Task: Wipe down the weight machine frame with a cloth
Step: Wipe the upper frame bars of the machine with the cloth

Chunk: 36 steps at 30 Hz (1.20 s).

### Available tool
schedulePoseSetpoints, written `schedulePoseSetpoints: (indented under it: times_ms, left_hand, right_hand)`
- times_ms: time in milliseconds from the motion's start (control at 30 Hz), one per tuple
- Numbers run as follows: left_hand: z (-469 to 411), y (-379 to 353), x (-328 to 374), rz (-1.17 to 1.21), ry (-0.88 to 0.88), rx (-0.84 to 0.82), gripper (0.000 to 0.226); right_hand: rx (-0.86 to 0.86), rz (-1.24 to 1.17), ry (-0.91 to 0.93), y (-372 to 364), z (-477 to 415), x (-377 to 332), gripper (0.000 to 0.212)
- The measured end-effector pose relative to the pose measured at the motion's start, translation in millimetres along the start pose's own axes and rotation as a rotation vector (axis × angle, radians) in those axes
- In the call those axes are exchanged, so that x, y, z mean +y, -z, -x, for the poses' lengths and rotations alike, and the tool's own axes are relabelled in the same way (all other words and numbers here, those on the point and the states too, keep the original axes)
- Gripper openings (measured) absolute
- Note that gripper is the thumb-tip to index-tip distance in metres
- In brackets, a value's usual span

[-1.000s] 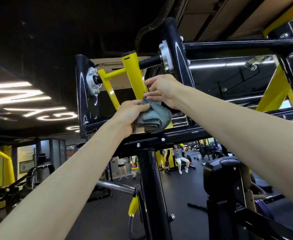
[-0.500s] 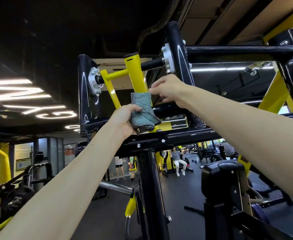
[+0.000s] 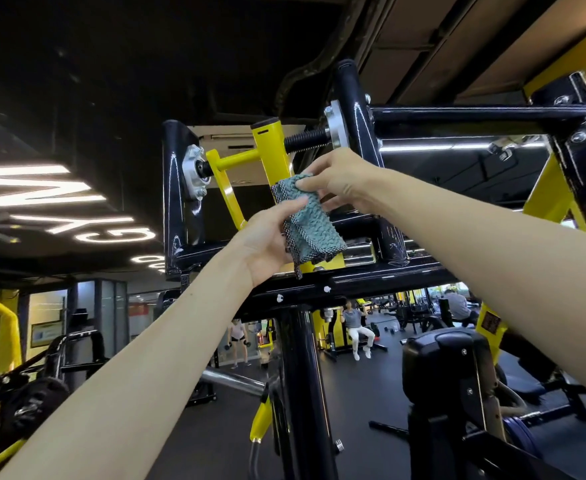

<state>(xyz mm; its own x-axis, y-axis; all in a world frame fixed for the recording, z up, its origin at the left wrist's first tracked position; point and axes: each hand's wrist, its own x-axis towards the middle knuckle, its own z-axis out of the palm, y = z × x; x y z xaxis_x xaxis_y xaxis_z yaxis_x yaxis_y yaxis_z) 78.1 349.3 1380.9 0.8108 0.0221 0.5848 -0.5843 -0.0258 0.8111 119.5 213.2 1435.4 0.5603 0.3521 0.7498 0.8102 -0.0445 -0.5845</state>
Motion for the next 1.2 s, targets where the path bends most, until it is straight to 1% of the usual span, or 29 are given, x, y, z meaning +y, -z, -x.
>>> schedulePoseSetpoints:
  times_ms: [67,133,200,267,300,333,367,400,433,467,500,533,567,600,667,700,767,800,867,900,933,967,1000,1033,1100,1133,1200]
  left_hand:
    - [-9,-2,-4,0.002,-0.002,0.142,0.026]
    - [-19,2,-5,0.059,0.027,0.270,0.023]
    - [-29,11,-2,0.092,0.106,0.363,0.025]
    - [-38,19,2,0.029,0.177,0.430,0.023]
    - [-45,23,3,-0.022,0.194,0.454,0.024]
    - [-51,24,4,-0.076,0.189,0.475,0.025]
    - [-57,22,6,-0.139,0.157,0.518,0.026]
    - [-63,18,6,-0.208,0.083,0.587,0.026]
    - [-69,13,6,-0.353,-0.030,0.676,0.027]
    - [-70,5,6,-0.624,-0.146,0.738,0.025]
    - [-72,-3,3,-0.923,-0.266,0.754,0.021]
    - [-73,-12,-2,-1.126,-0.390,0.722,0.020]
    - [-80,-20,-8,-1.256,-0.440,0.639,0.020]
    - [-84,-30,-15,-1.311,-0.438,0.546,0.020]
    - [-102,-45,-32,-1.338,-0.417,0.403,0.019]
    - [-108,-52,-38,-1.352,-0.439,0.389,0.021]
    - [-110,-65,-44,-1.405,-0.534,0.422,0.024]
    - [-103,-66,-44,-1.393,-0.577,0.397,0.026]
    - [-87,-57,-46,-1.348,-0.594,0.253,0.029]
    - [-76,-47,-46,-1.405,-0.578,0.223,0.031]
    - [-68,-36,-45,-1.506,-0.546,0.240,0.035]
    - [-66,-25,-45,-1.642,-0.501,0.300,0.041]
    - [-64,-21,-44,-1.724,-0.467,0.363,0.046]
    - [-65,-26,-46,-1.707,-0.461,0.383,0.047]
    - [-71,-56,-56,-1.639,-0.526,0.309,0.045]
    - [-72,-70,-62,-1.642,-0.594,0.266,0.048]
    - [-75,-74,-68,-1.680,-0.652,0.235,0.061]
  right_hand:
    - [0.013,-0.035,-0.007,3,0,2,0.022]
    - [0.073,-0.018,-0.040,8,1,9,0.015]
    - [0.210,0.123,-0.042,16,-1,21,0.007]
    - [0.354,0.345,0.004,27,-2,34,0.003]
    - [0.391,0.437,0.012,33,-3,40,0.009]
    - [0.409,0.496,-0.002,39,-4,46,0.020]
    - [0.416,0.524,-0.044,44,-3,51,0.032]
    - [0.416,0.522,-0.106,48,-3,56,0.044]
    - [0.406,0.498,-0.169,51,-2,61,0.054]
    - [0.381,0.446,-0.222,53,-5,68,0.060]
    - [0.347,0.376,-0.254,54,-6,75,0.063]
    - [0.310,0.299,-0.268,53,-7,81,0.064]
    - [0.282,0.237,-0.263,52,-7,88,0.062]
    - [0.272,0.195,-0.248,51,-8,93,0.058]
    - [0.283,0.148,-0.196,53,-9,103,0.054]
    - [0.293,0.124,-0.169,53,-9,105,0.055]
    - [0.312,0.074,-0.140,56,-10,110,0.058]
    - [0.322,0.055,-0.132,57,-11,109,0.058]
    - [0.329,0.030,-0.122,55,-12,112,0.057]
    - [0.326,0.028,-0.115,54,-12,114,0.056]
    - [0.325,0.026,-0.111,53,-12,117,0.057]
    - [0.331,0.021,-0.102,53,-13,119,0.057]
    - [0.334,0.008,-0.099,53,-14,120,0.058]
    - [0.342,-0.017,-0.101,52,-14,120,0.059]
    - [0.360,-0.073,-0.104,51,-16,120,0.060]
    - [0.364,-0.089,-0.104,51,-17,120,0.059]
    - [0.359,-0.101,-0.104,49,-17,119,0.058]
